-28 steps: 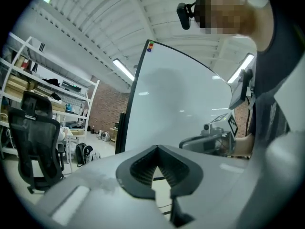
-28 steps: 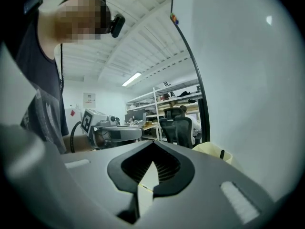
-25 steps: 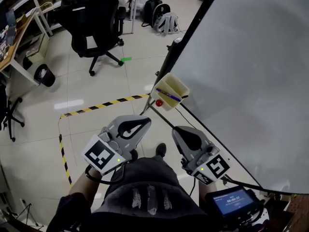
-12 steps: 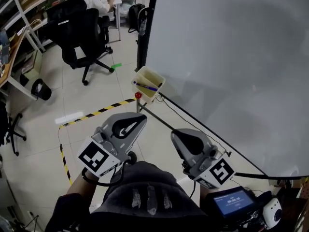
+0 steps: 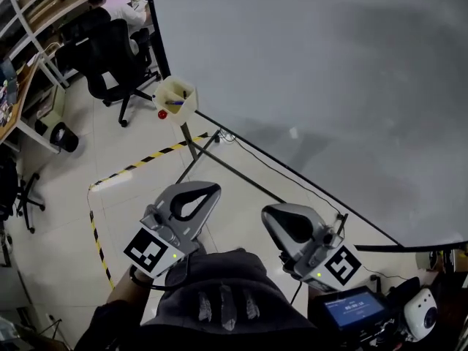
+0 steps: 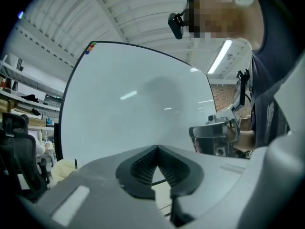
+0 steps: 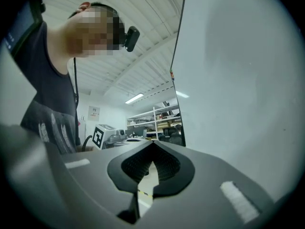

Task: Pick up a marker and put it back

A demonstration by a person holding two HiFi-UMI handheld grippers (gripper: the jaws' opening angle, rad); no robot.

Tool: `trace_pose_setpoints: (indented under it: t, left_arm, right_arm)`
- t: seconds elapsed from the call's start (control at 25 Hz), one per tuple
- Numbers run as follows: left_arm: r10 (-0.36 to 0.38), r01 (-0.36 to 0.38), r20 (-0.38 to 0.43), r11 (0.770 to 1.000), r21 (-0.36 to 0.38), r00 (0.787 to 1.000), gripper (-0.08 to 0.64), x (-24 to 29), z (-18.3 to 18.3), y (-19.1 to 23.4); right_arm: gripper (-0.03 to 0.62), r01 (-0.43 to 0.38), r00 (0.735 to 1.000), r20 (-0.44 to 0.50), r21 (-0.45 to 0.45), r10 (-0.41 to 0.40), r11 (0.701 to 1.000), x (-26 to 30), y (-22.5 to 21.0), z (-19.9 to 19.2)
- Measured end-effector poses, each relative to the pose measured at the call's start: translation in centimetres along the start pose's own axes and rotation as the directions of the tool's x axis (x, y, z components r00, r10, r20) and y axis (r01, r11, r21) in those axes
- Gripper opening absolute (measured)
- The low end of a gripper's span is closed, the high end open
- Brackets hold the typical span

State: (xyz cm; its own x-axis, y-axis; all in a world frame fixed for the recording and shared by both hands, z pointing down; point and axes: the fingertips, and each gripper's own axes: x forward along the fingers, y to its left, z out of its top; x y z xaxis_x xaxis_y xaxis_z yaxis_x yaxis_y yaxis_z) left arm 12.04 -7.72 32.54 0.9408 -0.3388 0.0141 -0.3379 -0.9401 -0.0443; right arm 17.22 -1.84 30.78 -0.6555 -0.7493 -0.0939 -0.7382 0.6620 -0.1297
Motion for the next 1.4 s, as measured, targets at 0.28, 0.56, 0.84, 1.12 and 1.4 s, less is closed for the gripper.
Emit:
trace_pose_setpoints:
  t: [0.28,0.56,0.84,1.12,1.4]
  left_arm:
    - [0.003,-0.004,-0.029,0.999,-0.037,1.0,0.006,-0.4,-0.1,-5.2]
    - [0.018,-0.018,0.0,0.999,-0.046,1.0,0.006,-3.9,0.8,-6.9]
    - [0.038,-0.038,-0.002,0.997,-0.071,0.999,0.006,-9.2,0.1,-6.8]
    - [0.063,-0.063,0.004,0.996,-0.063,0.998,0.006,-13.7,0.3,-7.0]
    - [0.081,-0.079,0.033,0.995,-0.064,0.996,0.006,-15.3,0.7,-6.3]
  right_arm:
    - [0.002,0.01,1.0,0.018,0.068,-0.011,0.998,-5.1,0.7,-0.1]
    - [0.002,-0.031,0.999,0.02,0.084,0.03,0.996,-4.3,4.5,-0.2]
    - [0.002,-0.04,0.999,-0.025,0.088,0.042,0.995,-2.1,9.0,-2.5]
    - [0.002,-0.063,0.998,-0.01,0.091,0.064,0.994,-0.1,13.4,-2.2]
    - [0.002,-0.027,0.997,-0.074,0.056,0.031,0.998,1.1,14.0,-3.0]
